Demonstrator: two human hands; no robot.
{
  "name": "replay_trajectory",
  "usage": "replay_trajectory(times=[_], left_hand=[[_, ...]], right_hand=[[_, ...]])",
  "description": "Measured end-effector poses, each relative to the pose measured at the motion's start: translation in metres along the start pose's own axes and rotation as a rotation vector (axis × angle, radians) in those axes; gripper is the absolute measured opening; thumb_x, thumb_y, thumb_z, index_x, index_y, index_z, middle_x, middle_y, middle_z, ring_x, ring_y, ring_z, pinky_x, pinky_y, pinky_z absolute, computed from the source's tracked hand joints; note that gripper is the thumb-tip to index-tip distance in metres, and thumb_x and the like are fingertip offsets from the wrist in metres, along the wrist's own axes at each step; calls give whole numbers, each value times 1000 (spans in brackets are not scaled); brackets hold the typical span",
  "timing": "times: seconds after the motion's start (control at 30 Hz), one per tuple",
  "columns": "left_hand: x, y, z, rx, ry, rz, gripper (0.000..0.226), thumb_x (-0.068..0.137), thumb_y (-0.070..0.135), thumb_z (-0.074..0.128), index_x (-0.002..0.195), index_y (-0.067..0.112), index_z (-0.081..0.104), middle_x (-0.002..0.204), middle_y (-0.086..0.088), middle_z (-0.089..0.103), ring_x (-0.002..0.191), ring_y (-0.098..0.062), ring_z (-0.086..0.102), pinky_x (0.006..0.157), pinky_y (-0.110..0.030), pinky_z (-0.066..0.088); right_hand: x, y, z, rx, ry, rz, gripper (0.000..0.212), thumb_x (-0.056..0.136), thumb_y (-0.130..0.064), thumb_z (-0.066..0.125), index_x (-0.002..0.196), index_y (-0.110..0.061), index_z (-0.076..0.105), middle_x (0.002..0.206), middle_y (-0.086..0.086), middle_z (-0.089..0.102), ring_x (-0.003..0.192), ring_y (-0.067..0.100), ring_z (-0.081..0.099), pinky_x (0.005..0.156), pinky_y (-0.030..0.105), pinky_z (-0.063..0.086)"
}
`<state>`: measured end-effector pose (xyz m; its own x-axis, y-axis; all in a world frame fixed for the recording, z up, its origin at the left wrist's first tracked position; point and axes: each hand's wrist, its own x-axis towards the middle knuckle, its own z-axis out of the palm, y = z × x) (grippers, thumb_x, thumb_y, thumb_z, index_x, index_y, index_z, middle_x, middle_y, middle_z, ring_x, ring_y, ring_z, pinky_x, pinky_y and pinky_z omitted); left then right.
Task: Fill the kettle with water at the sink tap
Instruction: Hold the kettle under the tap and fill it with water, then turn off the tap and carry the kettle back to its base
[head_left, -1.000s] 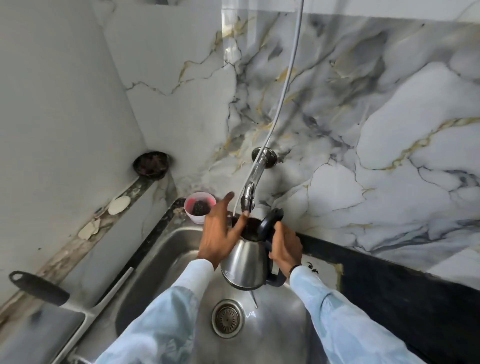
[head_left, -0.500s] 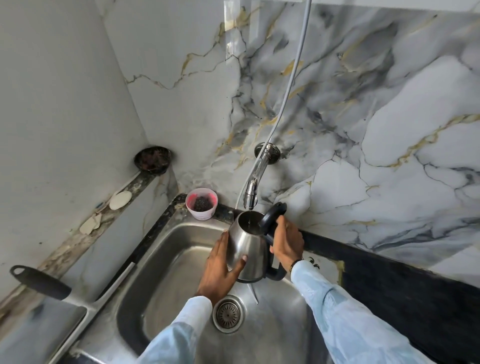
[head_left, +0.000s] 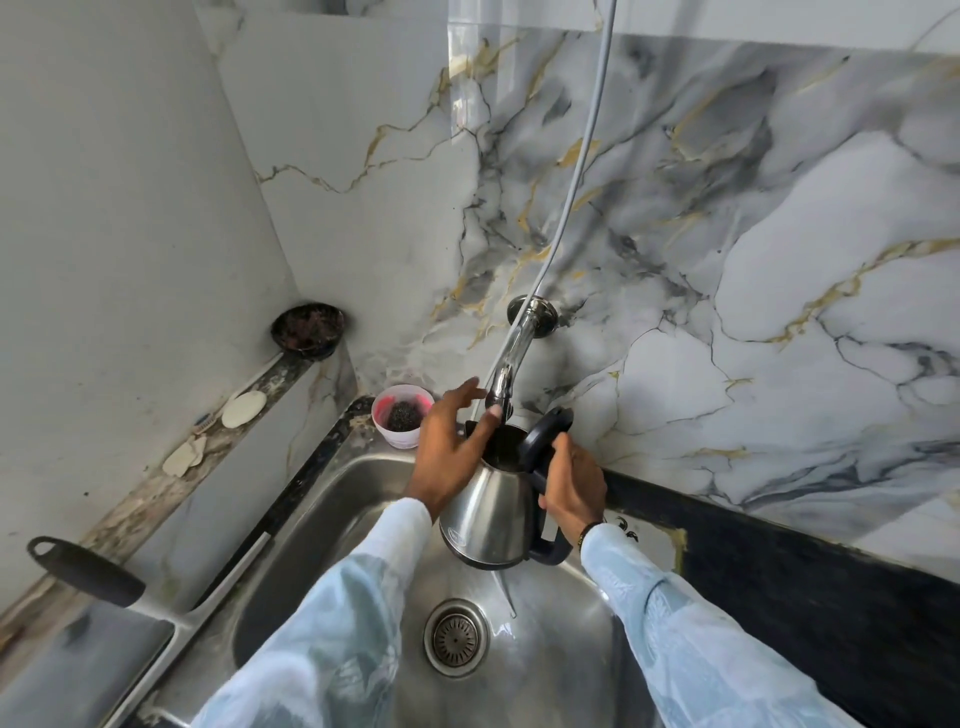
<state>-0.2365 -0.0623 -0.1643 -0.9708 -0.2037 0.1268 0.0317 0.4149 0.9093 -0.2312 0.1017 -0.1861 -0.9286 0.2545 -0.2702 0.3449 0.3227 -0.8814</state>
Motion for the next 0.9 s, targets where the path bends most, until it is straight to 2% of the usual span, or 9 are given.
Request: replay_trajectory(times=[0.1, 0.27, 0.37, 0.43, 0.5, 0.57, 0.67, 0.77, 0.9], left_hand=[[5, 11, 7, 75, 35, 23, 34, 91, 29, 80, 119, 10, 79, 110, -6, 83, 108, -22, 75, 96, -44, 60], [-14, 11, 12, 267, 213, 36, 30, 83, 41, 81, 102, 17, 82, 99, -5, 84, 99, -31, 74, 94, -51, 57], [-17, -4, 7, 133, 125, -59, 40, 89, 51, 74, 113, 19, 81, 111, -3, 84, 106, -26, 75, 99, -47, 58], [-20, -15, 2, -97, 54, -266, 51, 99, 56, 61, 125, 15, 76, 125, -7, 80, 118, -26, 71, 108, -44, 54], [-22, -24, 1, -251, -30, -428, 50, 104, 56, 51, 120, 16, 76, 130, -3, 76, 125, -23, 66, 111, -38, 46], [-26, -28, 3, -313, -137, -499, 44, 104, 57, 51, 117, 24, 77, 125, 12, 75, 121, -10, 62, 106, -27, 38], [-31, -32, 9, -322, -178, -499, 30, 98, 55, 64, 110, 32, 79, 103, 29, 79, 105, 8, 63, 82, -7, 42], [-34, -35, 12, -279, -89, -456, 28, 90, 37, 81, 116, 29, 76, 121, 1, 80, 105, -7, 70, 76, -13, 50], [-25, -25, 0, -326, 6, -384, 25, 80, 36, 86, 102, 36, 73, 122, 0, 76, 125, -22, 65, 99, -33, 53]], right_hand=[[-4, 3, 1, -2, 8, 8, 66, 76, -74, 27, 78, -21, 67, 88, 0, 73, 98, 44, 74, 96, 69, 66], [-12, 9, 5, -22, -12, 20, 67, 75, -76, 25, 81, -24, 68, 99, 8, 77, 104, 44, 74, 98, 67, 67], [-14, 16, 4, -43, -40, 29, 67, 75, -80, 29, 84, -27, 69, 106, 13, 79, 107, 45, 75, 100, 67, 66], [-15, 20, 1, -43, -33, 34, 73, 79, -88, 35, 92, -28, 74, 110, 12, 81, 108, 45, 76, 99, 66, 67], [-14, 22, -6, -52, -5, 30, 74, 83, -94, 41, 89, -29, 75, 107, 12, 82, 104, 47, 78, 96, 65, 68], [-12, 24, -13, -76, 24, 10, 71, 87, -91, 43, 80, -27, 74, 98, 11, 82, 98, 48, 78, 93, 65, 69], [-11, 23, -20, -104, 22, -13, 66, 94, -81, 46, 78, -22, 69, 104, 10, 83, 103, 48, 76, 92, 67, 68], [-11, 13, -24, -96, 14, -55, 62, 104, -70, 50, 93, -14, 76, 119, 15, 85, 115, 48, 74, 94, 68, 67], [-11, -13, -24, -64, -18, -94, 66, 95, -72, 46, 102, -16, 80, 118, 14, 83, 115, 46, 73, 95, 68, 67]])
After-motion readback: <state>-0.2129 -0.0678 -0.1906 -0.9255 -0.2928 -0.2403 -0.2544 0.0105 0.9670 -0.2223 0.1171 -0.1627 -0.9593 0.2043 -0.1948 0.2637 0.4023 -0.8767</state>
